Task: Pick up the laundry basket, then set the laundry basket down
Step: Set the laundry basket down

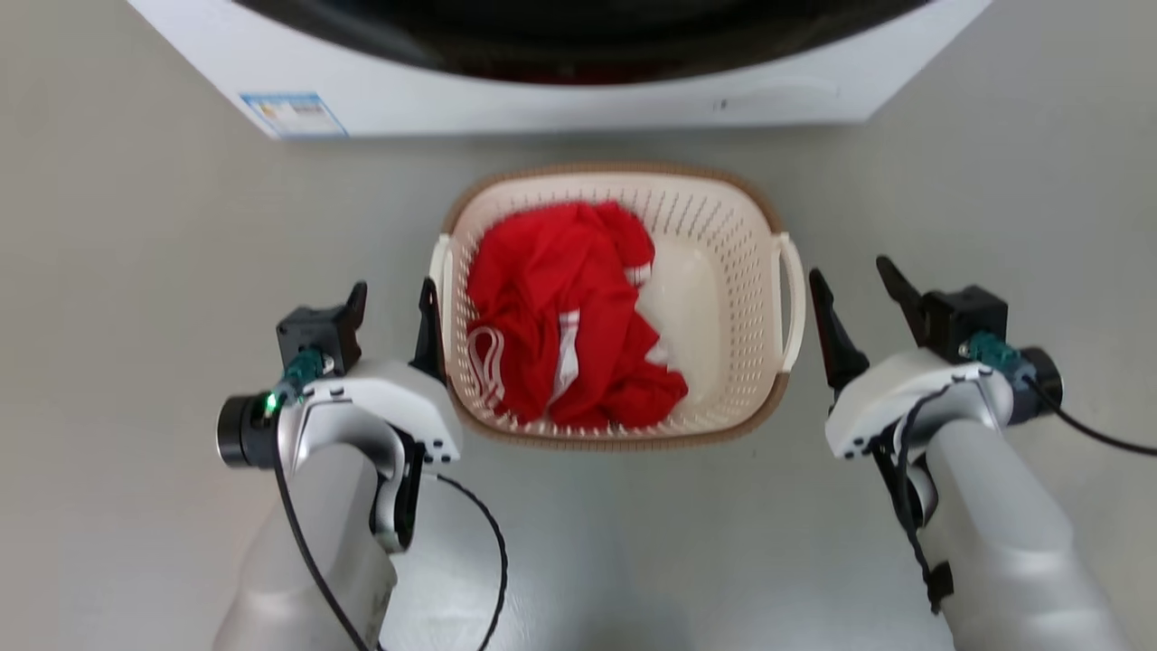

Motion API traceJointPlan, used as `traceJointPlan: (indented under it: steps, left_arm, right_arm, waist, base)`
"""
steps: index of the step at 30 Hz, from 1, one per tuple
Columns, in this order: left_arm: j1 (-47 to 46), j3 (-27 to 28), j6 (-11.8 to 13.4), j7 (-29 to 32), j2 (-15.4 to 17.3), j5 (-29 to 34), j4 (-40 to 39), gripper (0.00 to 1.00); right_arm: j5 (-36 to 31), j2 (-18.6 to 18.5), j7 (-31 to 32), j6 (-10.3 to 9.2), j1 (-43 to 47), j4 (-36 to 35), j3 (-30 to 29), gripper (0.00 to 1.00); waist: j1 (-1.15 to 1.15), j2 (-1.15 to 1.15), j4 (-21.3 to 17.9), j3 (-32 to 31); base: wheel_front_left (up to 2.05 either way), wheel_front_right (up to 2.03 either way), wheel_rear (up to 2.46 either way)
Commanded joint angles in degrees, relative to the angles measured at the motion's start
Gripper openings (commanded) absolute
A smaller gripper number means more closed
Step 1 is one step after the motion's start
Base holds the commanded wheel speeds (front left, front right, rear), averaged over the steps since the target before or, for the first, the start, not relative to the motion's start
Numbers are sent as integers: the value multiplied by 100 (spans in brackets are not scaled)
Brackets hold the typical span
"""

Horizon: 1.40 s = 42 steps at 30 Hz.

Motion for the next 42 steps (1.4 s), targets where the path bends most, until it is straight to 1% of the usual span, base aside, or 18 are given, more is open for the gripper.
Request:
traceJointPlan:
  steps: [1,10,11,23,34,42]
  left_arm:
    - [279,131,-43,-36,105,-92,-195,100]
    - [985,287,-146,-36,105,-102,-626,100]
    - [985,287,-146,-36,105,-102,-626,100]
    - [1798,550,-197,-36,105,-168,-1221,100]
    - [2372,809,-261,-36,105,-168,-1666,100]
    - [2680,968,-291,-36,105,-162,-1909,100]
  right_arm:
    - [26,66,-69,28,296,-169,82,100]
    - [-108,66,-69,28,876,-472,-17,100]
    - [-108,66,-69,28,876,-472,-17,100]
    - [-195,66,-69,28,1622,-989,-35,100]
    - [-369,66,-69,28,2259,-1466,-305,100]
    - [-423,66,-69,28,2590,-1779,-388,100]
  waist:
    - [0,0,23,-562]
    - [0,0,-27,-1476]
    - [0,0,-27,-1476]
    - [0,0,-23,-2453]
    - [0,0,136,-2968]
    - [0,0,205,-3208]
  base:
    - [0,0,0]
    - [0,0,0]
    - [0,0,0]
    - [0,0,0]
    - [0,0,0]
    - [0,0,0]
